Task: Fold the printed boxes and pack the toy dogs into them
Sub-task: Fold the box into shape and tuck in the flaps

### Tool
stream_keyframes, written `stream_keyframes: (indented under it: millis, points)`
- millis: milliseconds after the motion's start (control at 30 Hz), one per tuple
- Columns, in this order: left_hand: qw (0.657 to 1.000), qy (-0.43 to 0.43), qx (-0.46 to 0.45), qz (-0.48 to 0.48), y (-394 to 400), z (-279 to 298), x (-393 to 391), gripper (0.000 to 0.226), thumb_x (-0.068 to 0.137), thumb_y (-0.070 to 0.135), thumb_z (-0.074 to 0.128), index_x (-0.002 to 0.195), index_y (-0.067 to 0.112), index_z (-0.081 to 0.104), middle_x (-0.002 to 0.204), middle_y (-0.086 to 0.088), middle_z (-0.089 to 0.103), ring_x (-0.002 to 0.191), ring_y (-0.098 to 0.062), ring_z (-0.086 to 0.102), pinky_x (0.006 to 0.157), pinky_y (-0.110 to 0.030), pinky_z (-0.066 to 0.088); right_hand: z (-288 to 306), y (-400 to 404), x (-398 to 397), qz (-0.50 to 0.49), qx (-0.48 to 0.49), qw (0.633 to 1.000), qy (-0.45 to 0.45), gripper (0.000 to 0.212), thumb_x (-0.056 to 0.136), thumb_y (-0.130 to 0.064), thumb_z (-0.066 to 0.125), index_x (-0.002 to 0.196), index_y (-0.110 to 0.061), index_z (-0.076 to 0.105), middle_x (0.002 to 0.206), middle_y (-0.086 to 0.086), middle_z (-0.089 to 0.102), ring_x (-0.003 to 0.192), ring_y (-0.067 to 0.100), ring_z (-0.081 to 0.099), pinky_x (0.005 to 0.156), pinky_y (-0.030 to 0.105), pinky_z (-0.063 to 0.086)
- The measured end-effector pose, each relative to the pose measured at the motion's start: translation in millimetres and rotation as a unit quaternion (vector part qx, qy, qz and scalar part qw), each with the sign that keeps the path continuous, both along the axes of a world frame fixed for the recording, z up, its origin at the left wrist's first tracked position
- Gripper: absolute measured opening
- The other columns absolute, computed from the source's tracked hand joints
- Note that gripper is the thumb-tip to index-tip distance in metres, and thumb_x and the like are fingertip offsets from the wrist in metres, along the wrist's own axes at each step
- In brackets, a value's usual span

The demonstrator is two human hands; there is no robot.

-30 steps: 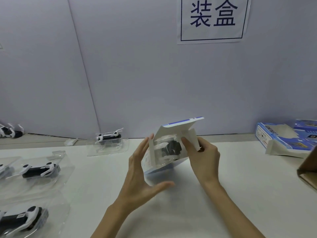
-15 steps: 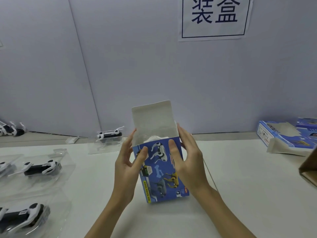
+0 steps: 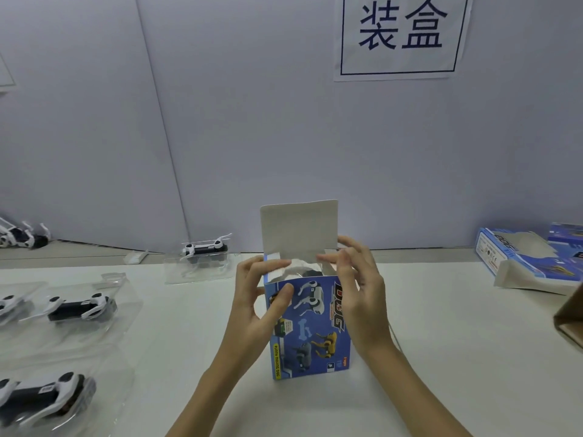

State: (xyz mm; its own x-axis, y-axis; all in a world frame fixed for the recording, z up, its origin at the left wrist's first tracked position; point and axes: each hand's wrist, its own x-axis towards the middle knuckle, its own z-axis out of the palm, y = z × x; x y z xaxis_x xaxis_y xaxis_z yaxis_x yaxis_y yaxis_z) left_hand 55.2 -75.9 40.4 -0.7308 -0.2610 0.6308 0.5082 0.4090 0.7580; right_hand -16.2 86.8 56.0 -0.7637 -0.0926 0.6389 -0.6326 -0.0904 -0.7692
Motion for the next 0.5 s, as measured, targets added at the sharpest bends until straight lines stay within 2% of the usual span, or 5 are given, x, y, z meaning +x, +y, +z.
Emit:
stream_keyframes:
  millis: [100,233,300,367,500]
  points:
    - [1.0,0.004,-0.004,0.01,-0.1,1.8,-1.3,0.04,0.081,0.082,0.059,0.109,0.053,0.062,0.131,0.019,0.045,0.133,-0.009,0.052,0.088,-0.051,0.062,0.3,-2.4,1.2,0.013,-0.013,1.0,-0.019,0.033,0.101,-0.036,0.044,0.101,-0.021,0.073,0.141,-0.02,0.055,0.137,0.014,0.052,0.09,0.048,0.06]
    - [0.999,0.019,-0.001,0.032,4.2,6.6,-2.8,0.034,0.085,0.075,0.061,0.102,0.046,0.065,0.137,0.037,0.041,0.137,0.009,0.042,0.089,-0.027,0.061,4.9,-2.3,2.8,0.039,-0.06,0.996,-0.057,0.02,0.093,-0.027,0.051,0.109,-0.025,0.063,0.12,-0.015,0.066,0.118,0.02,0.065,0.093,0.061,0.056]
    - [0.999,0.017,0.02,0.018,5.5,7.8,-3.1,0.031,0.086,0.062,0.064,0.103,0.037,0.068,0.144,0.036,0.04,0.138,0.006,0.043,0.086,-0.029,0.062,9.3,-3.1,3.1,0.05,-0.098,0.992,-0.059,0.032,0.092,-0.019,0.055,0.124,-0.026,0.054,0.116,-0.01,0.067,0.114,0.018,0.066,0.092,0.058,0.057]
    - [0.999,0.025,0.033,0.002,5.7,9.3,-3.0,0.034,0.086,0.054,0.067,0.108,0.028,0.07,0.142,0.026,0.045,0.136,-0.004,0.049,0.084,-0.041,0.064,10.8,-3.2,2.8,0.055,-0.104,0.993,-0.03,0.043,0.097,-0.011,0.056,0.136,-0.028,0.05,0.115,-0.003,0.068,0.113,0.02,0.067,0.09,0.045,0.06]
    - [0.998,0.044,0.037,-0.02,7.8,11.6,-0.1,0.031,0.089,0.054,0.069,0.12,0.052,0.063,0.135,0.019,0.048,0.133,-0.016,0.054,0.082,-0.046,0.065,4.1,-0.3,0.1,0.051,-0.07,0.996,0.012,0.027,0.102,-0.015,0.046,0.113,-0.025,0.069,0.118,0.002,0.066,0.118,0.028,0.064,0.079,0.033,0.062]
